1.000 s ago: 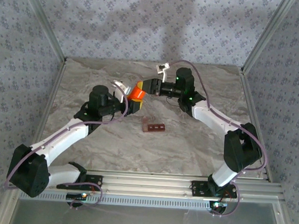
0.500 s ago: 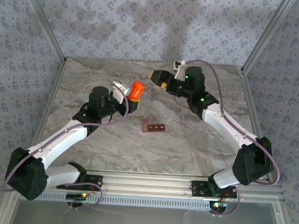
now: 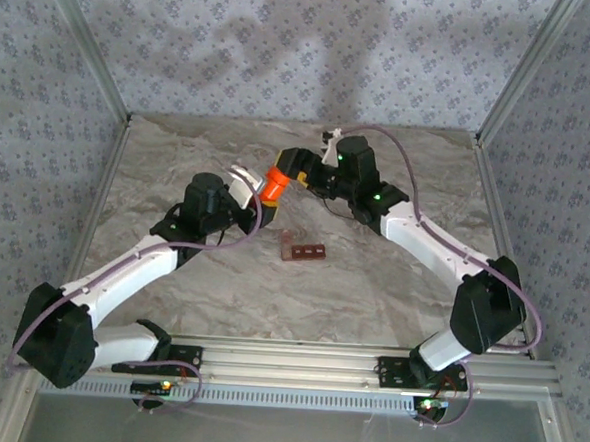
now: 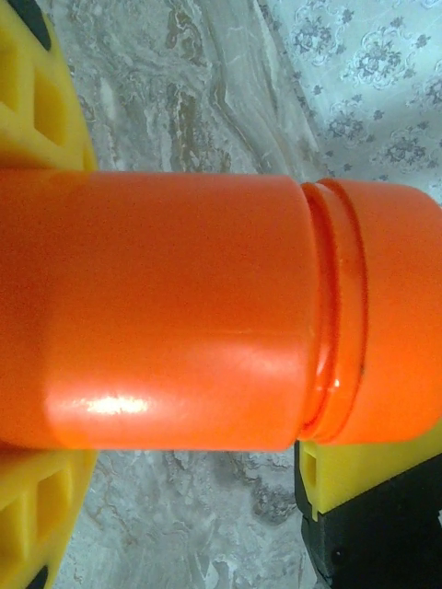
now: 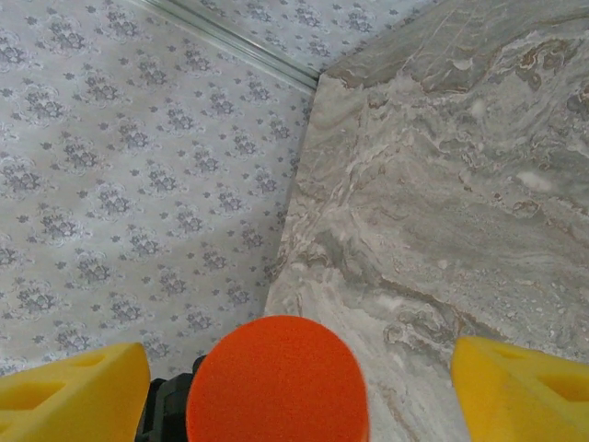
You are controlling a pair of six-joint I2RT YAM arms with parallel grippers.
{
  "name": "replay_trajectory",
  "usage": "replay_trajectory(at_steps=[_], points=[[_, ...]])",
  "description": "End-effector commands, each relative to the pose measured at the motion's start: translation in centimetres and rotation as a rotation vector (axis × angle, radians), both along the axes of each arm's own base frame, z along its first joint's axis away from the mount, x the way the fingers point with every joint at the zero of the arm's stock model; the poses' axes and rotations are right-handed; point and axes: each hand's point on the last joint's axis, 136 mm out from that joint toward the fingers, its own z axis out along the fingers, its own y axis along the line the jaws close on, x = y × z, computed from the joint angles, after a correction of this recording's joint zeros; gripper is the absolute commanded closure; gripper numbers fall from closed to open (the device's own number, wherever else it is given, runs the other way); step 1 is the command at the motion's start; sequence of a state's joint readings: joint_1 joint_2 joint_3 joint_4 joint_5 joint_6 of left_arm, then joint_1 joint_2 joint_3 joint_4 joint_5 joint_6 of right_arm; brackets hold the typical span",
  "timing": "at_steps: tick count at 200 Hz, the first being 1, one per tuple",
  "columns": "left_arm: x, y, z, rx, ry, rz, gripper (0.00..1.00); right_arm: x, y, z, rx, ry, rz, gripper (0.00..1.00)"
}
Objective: Sort the pills into containers
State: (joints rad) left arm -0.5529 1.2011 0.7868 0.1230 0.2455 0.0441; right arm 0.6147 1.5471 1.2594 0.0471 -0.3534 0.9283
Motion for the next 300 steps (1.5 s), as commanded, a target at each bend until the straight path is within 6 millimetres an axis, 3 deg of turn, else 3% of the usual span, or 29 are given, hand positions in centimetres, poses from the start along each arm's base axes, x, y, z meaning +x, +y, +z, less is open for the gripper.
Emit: replay_trajectory(at_steps=[1, 50, 100, 116, 128, 135, 162, 187, 200, 215, 228, 239, 242, 269, 300], points=[[0.3, -0.9, 2.0, -0.024, -0.056, -0.019, 1.0, 0.2, 0.6, 1.0, 0.011, -0.013, -0.003, 0.15], [0.3, -1.1, 2.3, -0.03, -0.061, -0.017, 1.0, -0.6, 1.7, 0.5, 0.008, -0.005, 0.031, 0.27], [0.5, -1.3, 3.2, -0.066, -0.068, -0.006, 1.0, -1.1, 1.2, 0.4, 0.024, -0.024, 0.062, 0.63], [0.3, -1.4, 3.7, -0.091, -0.067, -0.015, 1.0, -1.2, 0.9, 0.9, 0.044, -0.078, 0.1, 0.66], [0.0, -1.6, 4.5, -0.124, -0.069, -0.037, 1.0, -1.2, 0.6, 2.5, 0.068, -0.184, 0.156, 0.67], [-0.3, -1.7, 4.9, -0.147, -0.063, -0.056, 1.0, -1.5, 0.3, 1.8, 0.066, -0.215, 0.198, 0.66], [-1.7, -2.3, 6.6, -0.283, -0.008, -0.161, 1.0, -2.7, -0.1, 3.9, 0.115, -0.432, 0.375, 0.64], [-2.5, -2.4, 7.5, -0.339, 0.006, -0.202, 1.0, -2.8, 0.4, 4.1, 0.124, -0.428, 0.427, 0.64], [-2.5, -2.2, 7.4, -0.332, 0.0, -0.188, 1.0, -2.7, 0.6, 4.2, 0.128, -0.412, 0.418, 0.57], [-2.1, -1.5, 6.8, -0.292, -0.011, -0.142, 1.0, -2.0, 0.0, 4.8, 0.145, -0.38, 0.361, 0.28], [-1.6, -0.8, 6.4, -0.247, -0.034, -0.089, 1.0, -1.3, -0.9, 5.4, 0.143, -0.347, 0.285, 0.18], [-1.3, -0.1, 6.1, -0.213, -0.06, -0.049, 1.0, -0.7, -2.0, 5.2, 0.119, -0.298, 0.206, 0.15], [-1.2, 0.1, 6.0, -0.2, -0.067, -0.039, 1.0, -0.4, -2.3, 6.1, 0.115, -0.299, 0.18, 0.15], [-0.5, 1.0, 5.0, -0.083, -0.105, 0.021, 1.0, 1.0, -5.3, 4.7, 0.05, -0.159, -0.042, 0.14], [-0.2, 1.1, 4.2, -0.023, -0.109, 0.025, 1.0, 1.1, -5.8, 3.7, 0.036, -0.087, -0.108, 0.13]])
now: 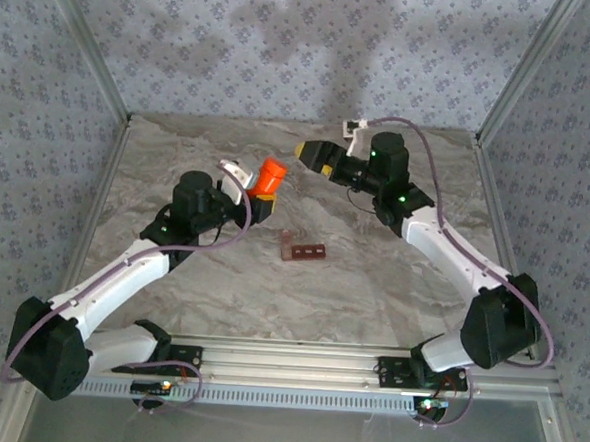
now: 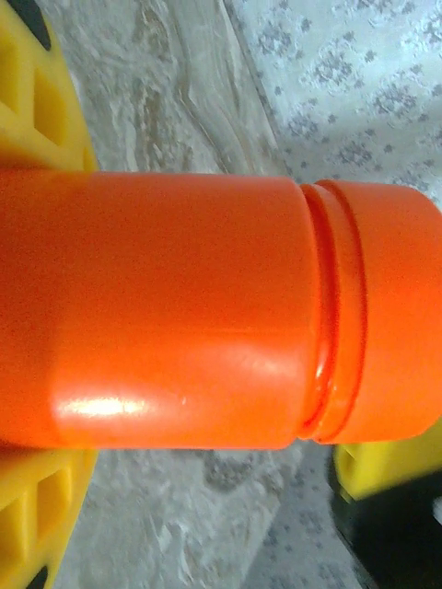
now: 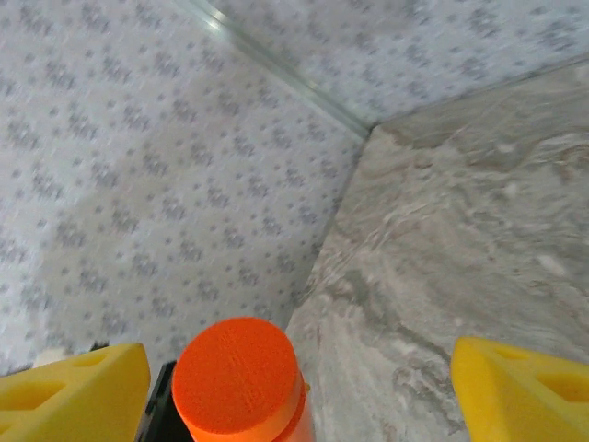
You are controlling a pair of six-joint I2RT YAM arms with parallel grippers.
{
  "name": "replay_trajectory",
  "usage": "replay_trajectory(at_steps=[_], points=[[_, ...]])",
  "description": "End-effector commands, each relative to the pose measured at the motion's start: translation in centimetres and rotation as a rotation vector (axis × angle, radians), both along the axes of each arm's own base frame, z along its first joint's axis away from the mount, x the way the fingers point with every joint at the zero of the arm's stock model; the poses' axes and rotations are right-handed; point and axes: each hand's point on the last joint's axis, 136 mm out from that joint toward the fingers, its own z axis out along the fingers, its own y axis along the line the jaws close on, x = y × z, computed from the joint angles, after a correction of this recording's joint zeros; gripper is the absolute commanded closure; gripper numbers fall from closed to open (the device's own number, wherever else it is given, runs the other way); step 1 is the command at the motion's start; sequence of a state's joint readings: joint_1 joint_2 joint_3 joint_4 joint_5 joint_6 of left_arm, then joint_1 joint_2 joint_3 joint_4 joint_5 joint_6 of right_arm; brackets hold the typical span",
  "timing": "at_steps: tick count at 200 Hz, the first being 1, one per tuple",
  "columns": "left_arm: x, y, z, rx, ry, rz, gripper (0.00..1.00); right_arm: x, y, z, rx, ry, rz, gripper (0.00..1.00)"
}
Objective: Sort the pills into containers
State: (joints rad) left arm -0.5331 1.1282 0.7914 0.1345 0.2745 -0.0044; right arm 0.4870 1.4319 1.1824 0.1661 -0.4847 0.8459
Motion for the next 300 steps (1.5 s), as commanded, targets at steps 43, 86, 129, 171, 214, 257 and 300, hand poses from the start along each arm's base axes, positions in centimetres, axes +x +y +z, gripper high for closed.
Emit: replay_trajectory(at_steps=[43, 86, 129, 171, 214, 257, 300], points=[[0.4, -0.5, 0.6, 0.088, -0.068, 0.001, 1.0, 0.8, 0.9, -1.7, -0.025, 0.136, -0.09, 0.13], [0.4, -1.2, 0.4, 0.093, -0.062, -0.014, 1.0, 0.0, 3.4, -2.0, -0.045, 0.138, -0.042, 0.13], [0.4, -1.7, 0.3, 0.092, -0.065, -0.02, 1.0, -0.8, 5.2, -2.6, -0.057, 0.147, -0.001, 0.18], [0.5, -2.0, 0.3, 0.085, -0.066, -0.021, 1.0, -1.3, 5.8, -3.7, -0.062, 0.161, 0.008, 0.29], [0.7, -2.2, 0.7, 0.067, -0.069, -0.016, 1.0, -1.5, 5.9, -4.4, -0.059, 0.157, 0.026, 0.51], [0.1, -2.2, 1.9, 0.017, -0.074, -0.032, 1.0, -1.2, 5.3, -4.3, -0.029, 0.036, 0.113, 0.67], [-1.7, -2.4, 4.7, -0.163, -0.04, -0.143, 1.0, -2.3, 3.5, -1.6, 0.051, -0.247, 0.335, 0.65]])
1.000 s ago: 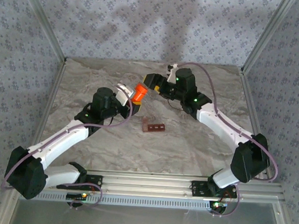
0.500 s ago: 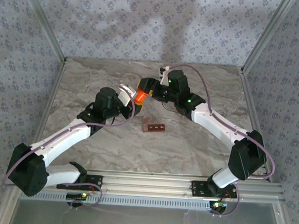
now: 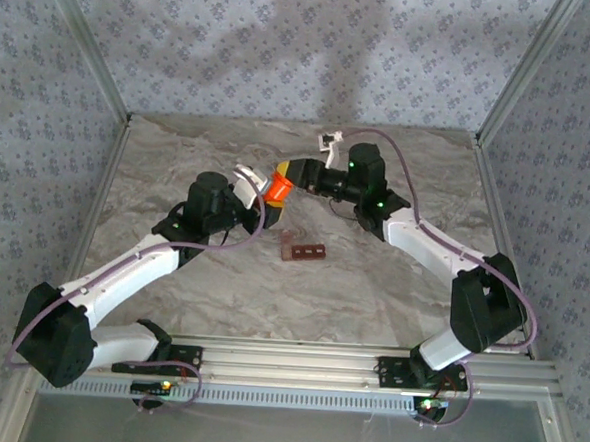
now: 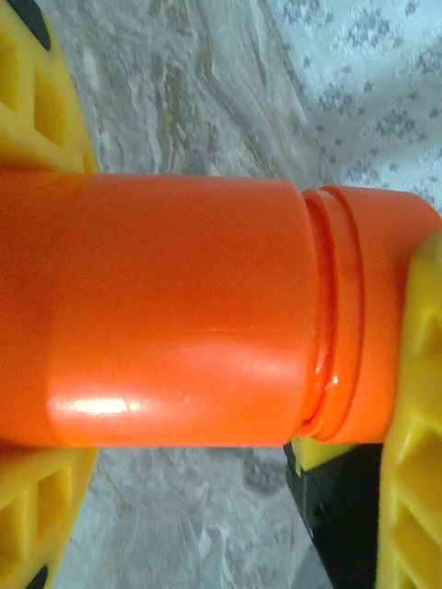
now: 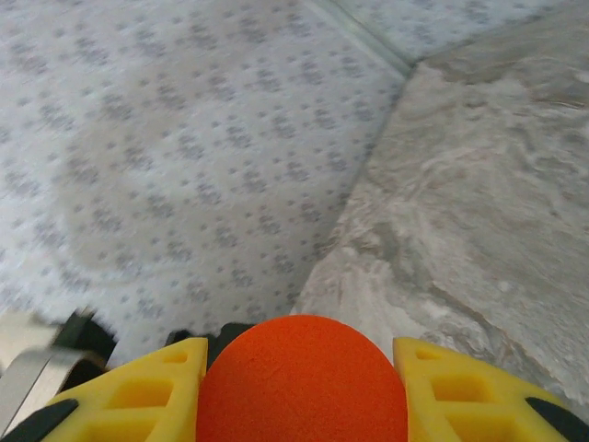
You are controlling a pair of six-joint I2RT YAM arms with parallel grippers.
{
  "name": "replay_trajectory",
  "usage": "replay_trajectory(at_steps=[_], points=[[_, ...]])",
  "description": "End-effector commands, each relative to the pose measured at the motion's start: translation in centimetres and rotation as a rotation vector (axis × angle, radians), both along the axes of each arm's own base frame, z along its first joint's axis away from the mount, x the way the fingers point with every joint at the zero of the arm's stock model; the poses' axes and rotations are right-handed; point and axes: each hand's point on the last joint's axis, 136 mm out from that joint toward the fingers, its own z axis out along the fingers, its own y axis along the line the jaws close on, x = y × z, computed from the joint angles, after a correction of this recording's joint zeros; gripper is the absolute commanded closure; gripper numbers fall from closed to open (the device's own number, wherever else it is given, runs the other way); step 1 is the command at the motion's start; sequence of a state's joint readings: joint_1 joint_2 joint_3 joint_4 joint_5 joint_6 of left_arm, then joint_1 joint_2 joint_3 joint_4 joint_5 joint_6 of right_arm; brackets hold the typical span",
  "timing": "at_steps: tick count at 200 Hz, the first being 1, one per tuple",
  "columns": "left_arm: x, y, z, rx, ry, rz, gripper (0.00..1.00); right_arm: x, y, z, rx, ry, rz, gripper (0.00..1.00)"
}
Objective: Sort the pills into containers
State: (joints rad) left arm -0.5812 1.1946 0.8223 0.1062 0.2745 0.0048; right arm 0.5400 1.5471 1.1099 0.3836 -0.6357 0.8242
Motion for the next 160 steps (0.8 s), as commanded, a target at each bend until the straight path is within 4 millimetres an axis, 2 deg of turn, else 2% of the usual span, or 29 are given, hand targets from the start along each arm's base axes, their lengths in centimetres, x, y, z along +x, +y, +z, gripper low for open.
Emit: replay_trajectory(at_steps=[1, 16, 27, 36, 37, 40, 45, 49, 60, 79, 110, 123, 160], points=[[-1.5, -0.4, 6.3, -0.211, -0.077, -0.093, 1.0, -0.7, -1.0, 2.0, 0.046, -0.211, 0.13, 0.65], [-1.9, -0.5, 6.8, -0.242, -0.06, -0.116, 1.0, -1.0, -0.7, 2.2, 0.042, -0.209, 0.162, 0.64], [-1.9, -0.5, 6.6, -0.239, -0.056, -0.117, 1.0, -1.2, -0.4, 2.4, 0.039, -0.2, 0.161, 0.58], [-1.7, -0.3, 6.3, -0.226, -0.058, -0.102, 1.0, -1.1, -0.3, 2.7, 0.039, -0.186, 0.147, 0.44], [-1.7, -0.3, 6.3, -0.225, -0.057, -0.101, 1.0, -1.1, -0.3, 2.7, 0.037, -0.182, 0.142, 0.38], [-1.7, -0.3, 6.1, -0.219, -0.058, -0.098, 1.0, -1.0, -0.4, 2.7, 0.035, -0.178, 0.134, 0.34], [-1.6, -0.2, 5.9, -0.207, -0.061, -0.089, 1.0, -0.8, -0.7, 2.9, 0.028, -0.166, 0.102, 0.21], [-1.4, 0.0, 5.7, -0.195, -0.062, -0.079, 1.0, -0.6, -0.9, 2.8, 0.022, -0.158, 0.073, 0.16], [-1.1, 0.2, 5.2, -0.161, -0.067, -0.054, 1.0, -0.1, -2.0, 2.8, 0.009, -0.144, -0.006, 0.1], [-0.6, 0.6, 4.3, -0.096, -0.086, -0.012, 1.0, 0.5, -3.8, 2.6, 0.017, -0.088, -0.112, 0.08], [0.1, 1.2, 3.4, -0.021, -0.121, 0.041, 1.0, 1.5, -5.8, 0.6, 0.032, 0.095, -0.27, 0.08], [0.3, 1.3, 2.9, 0.002, -0.12, 0.051, 1.0, 1.6, -6.0, -0.3, 0.027, 0.158, -0.299, 0.08], [0.3, 0.9, 2.0, 0.034, -0.111, 0.039, 1.0, 1.6, -4.0, -0.6, 0.002, 0.184, -0.265, 0.08]])
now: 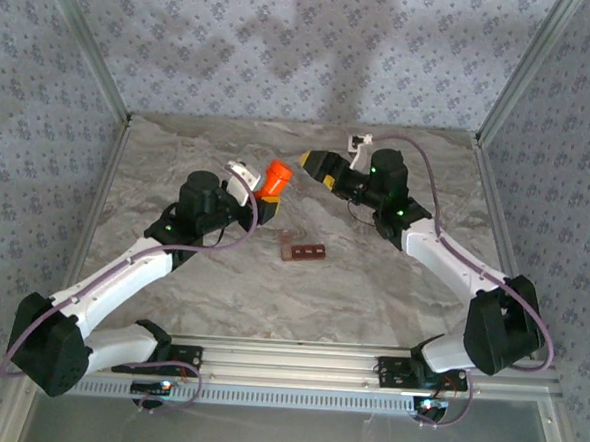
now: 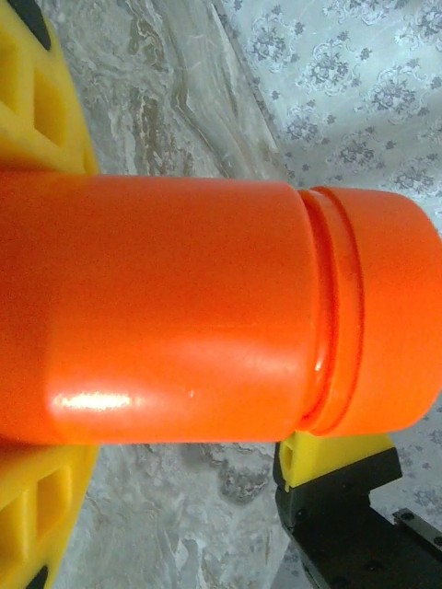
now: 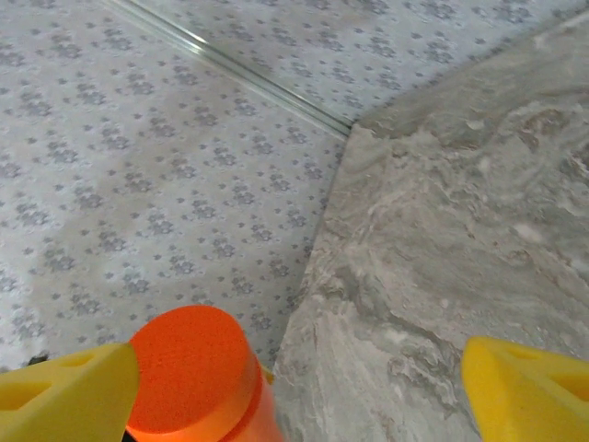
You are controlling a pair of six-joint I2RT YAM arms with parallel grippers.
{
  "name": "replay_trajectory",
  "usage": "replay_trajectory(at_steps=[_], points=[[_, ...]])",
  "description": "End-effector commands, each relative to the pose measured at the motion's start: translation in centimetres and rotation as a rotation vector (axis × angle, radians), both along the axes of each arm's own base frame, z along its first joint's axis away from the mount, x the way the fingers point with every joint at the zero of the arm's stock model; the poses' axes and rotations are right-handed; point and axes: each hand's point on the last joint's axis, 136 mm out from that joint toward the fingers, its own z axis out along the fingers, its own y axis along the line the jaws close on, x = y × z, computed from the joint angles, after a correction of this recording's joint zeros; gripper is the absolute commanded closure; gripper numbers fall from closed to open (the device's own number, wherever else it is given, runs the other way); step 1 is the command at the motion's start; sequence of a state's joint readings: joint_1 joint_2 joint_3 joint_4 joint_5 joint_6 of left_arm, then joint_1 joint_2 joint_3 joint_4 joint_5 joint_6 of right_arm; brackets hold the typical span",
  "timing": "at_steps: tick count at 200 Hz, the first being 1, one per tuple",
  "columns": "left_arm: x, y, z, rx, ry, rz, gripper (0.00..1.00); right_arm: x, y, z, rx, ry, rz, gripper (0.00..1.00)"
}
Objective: Sort the pills into containers
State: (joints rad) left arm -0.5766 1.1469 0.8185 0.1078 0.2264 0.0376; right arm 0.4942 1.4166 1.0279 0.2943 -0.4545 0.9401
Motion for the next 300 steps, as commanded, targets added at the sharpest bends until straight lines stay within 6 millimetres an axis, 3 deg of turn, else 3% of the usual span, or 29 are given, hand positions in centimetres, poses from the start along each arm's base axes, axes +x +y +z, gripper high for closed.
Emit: replay_trajectory(at_steps=[1, 45, 97, 146, 168, 196, 217, 248, 269, 300], points=[[0.1, -0.1, 0.4, 0.026, -0.041, 0.0, 1.0, 0.4, 0.8, -0.3, -0.002, 0.061, -0.023, 0.08], [0.0, -0.8, -0.2, 0.041, -0.033, -0.018, 1.0, 0.1, 3.1, 0.4, -0.008, 0.041, 0.019, 0.09], [0.2, -1.4, -0.3, 0.04, -0.034, -0.023, 1.0, -0.4, 4.4, 0.6, -0.02, 0.03, 0.046, 0.12], [0.3, -1.7, -0.2, 0.037, -0.036, -0.028, 1.0, -0.9, 5.5, 0.2, -0.016, 0.038, 0.077, 0.22], [0.4, -1.8, 0.0, 0.034, -0.038, -0.029, 1.0, -1.1, 5.7, 0.2, -0.015, 0.035, 0.087, 0.35], [0.4, -1.9, 0.1, 0.027, -0.038, -0.029, 1.0, -1.2, 5.7, 0.1, -0.016, 0.026, 0.103, 0.58], [0.3, -1.9, 0.3, 0.016, -0.04, -0.034, 1.0, -1.1, 5.1, 0.5, -0.003, -0.018, 0.115, 0.66], [-0.8, -2.2, 1.3, -0.046, -0.027, -0.095, 1.0, -0.4, 3.5, 2.2, 0.031, -0.187, 0.191, 0.67], [-1.8, -2.6, 2.3, -0.125, 0.013, -0.174, 1.0, -1.4, 2.8, 3.9, 0.052, -0.35, 0.297, 0.66], [-2.6, -2.6, 3.0, -0.177, 0.046, -0.228, 1.0, -2.3, 2.6, 4.1, -0.015, -0.405, 0.381, 0.66]])
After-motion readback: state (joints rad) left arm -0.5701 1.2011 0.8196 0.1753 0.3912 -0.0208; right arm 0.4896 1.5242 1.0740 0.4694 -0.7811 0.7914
